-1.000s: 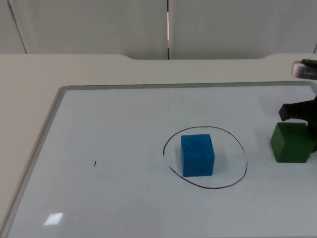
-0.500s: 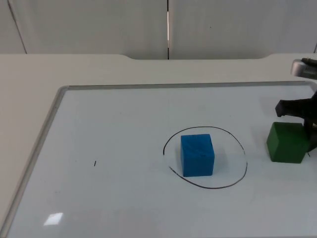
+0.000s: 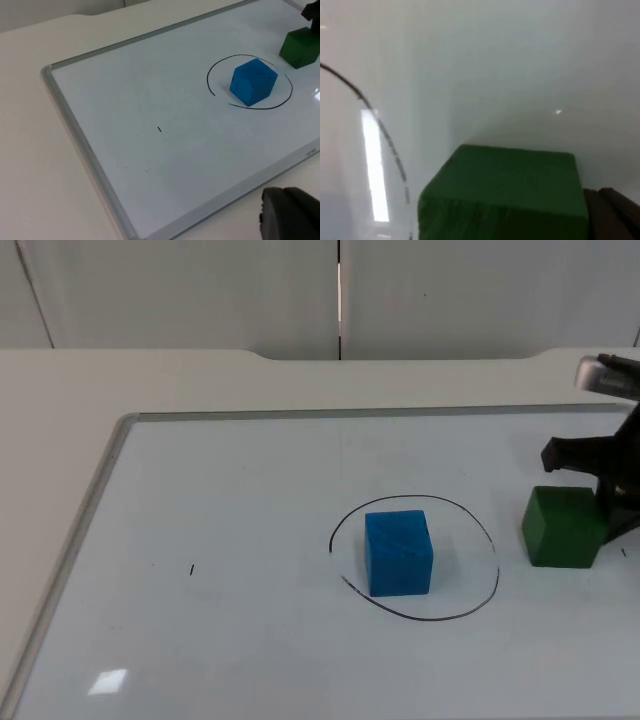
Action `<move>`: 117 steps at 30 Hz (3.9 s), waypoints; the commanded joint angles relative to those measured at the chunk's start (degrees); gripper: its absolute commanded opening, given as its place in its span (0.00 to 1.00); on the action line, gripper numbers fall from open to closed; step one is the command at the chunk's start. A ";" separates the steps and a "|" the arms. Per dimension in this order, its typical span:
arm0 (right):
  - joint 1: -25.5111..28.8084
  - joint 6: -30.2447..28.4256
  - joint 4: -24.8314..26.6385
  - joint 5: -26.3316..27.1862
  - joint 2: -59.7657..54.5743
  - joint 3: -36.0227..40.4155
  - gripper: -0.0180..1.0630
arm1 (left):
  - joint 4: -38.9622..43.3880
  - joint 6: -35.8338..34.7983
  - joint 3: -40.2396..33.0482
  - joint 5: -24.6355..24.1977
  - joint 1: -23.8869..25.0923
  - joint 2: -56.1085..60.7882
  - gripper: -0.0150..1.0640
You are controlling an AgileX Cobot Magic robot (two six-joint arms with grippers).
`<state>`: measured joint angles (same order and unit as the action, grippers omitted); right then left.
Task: Push the two cubes into the marked area.
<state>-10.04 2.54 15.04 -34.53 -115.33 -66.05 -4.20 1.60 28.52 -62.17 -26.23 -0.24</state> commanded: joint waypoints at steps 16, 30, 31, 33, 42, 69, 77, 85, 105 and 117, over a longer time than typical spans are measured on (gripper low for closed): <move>-2.71 -0.69 0.67 2.20 0.13 -0.07 0.01 | -0.26 -0.12 -0.28 0.67 0.28 0.24 0.01; -4.52 -0.69 1.77 3.23 0.13 -0.07 0.01 | -0.26 -0.12 -0.28 0.67 0.28 0.24 0.01; -4.63 -0.69 1.66 3.59 0.13 -0.07 0.01 | -0.26 -0.12 -0.28 0.67 0.28 0.24 0.01; -4.99 -0.69 1.82 3.70 0.13 -0.07 0.01 | -0.26 -0.12 -0.28 0.67 0.28 0.24 0.01; -6.85 -0.69 1.98 4.51 0.13 -0.07 0.01 | -0.26 -0.12 -0.28 0.67 0.28 0.24 0.01; -11.13 -0.69 3.68 8.29 0.13 -0.07 0.01 | -0.26 -0.12 -0.28 0.67 0.28 0.24 0.01; -11.81 -0.69 4.67 9.05 0.13 -0.07 0.01 | -0.26 -0.12 -0.28 0.67 0.28 0.24 0.01; -11.81 -0.69 4.68 8.73 0.13 -0.07 0.01 | -0.26 -0.12 -0.28 0.67 0.28 0.24 0.01; -11.81 -0.69 -11.67 1.23 20.22 -0.16 0.01 | -0.26 -0.12 -0.28 0.67 0.28 0.24 0.01; -11.81 -6.45 -11.85 -4.23 43.41 1.37 0.01 | -0.26 -0.12 -0.28 0.67 0.28 0.24 0.01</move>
<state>-21.50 -2.81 3.41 -37.63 -73.31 -65.04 -4.20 1.60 28.52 -62.17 -26.23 -0.24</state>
